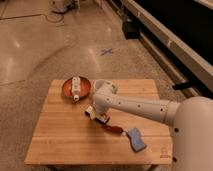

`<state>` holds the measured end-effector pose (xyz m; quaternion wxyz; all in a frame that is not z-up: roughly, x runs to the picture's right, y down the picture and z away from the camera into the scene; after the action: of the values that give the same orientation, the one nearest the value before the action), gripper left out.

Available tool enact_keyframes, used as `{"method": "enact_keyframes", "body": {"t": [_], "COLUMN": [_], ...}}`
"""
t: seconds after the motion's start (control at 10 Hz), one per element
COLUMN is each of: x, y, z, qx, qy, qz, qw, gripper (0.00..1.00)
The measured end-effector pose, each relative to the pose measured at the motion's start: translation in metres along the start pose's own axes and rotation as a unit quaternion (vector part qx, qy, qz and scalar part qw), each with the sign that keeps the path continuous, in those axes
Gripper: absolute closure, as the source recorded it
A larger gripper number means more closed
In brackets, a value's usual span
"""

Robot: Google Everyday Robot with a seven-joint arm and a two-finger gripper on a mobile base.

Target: Place the eraser on the white sponge

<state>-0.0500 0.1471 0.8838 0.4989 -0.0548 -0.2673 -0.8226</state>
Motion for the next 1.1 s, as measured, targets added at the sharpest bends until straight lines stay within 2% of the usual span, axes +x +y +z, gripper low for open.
{"method": "enact_keyframes", "body": {"t": [0.3,0.4,0.6,0.8,0.9,1.1], "x": [-0.002,-0.001,-0.002,-0.013,-0.021,-0.053], "y": [-0.006,-0.008,-0.006,0.011,0.018,0.034], "z": [-0.003,-0.008,-0.024,-0.048,-0.055,-0.070], "qx": [-0.013,-0.012,-0.008,-0.011,-0.015,-0.023], "qy": [-0.010,-0.009,-0.006,-0.004,-0.006,-0.019], "qz": [0.007,0.014,0.031,0.061,0.071,0.102], "qw": [0.9998,0.9998,0.9995,0.9981,0.9973,0.9943], "gripper": [0.87,0.96,1.00,1.00,1.00,1.00]}}
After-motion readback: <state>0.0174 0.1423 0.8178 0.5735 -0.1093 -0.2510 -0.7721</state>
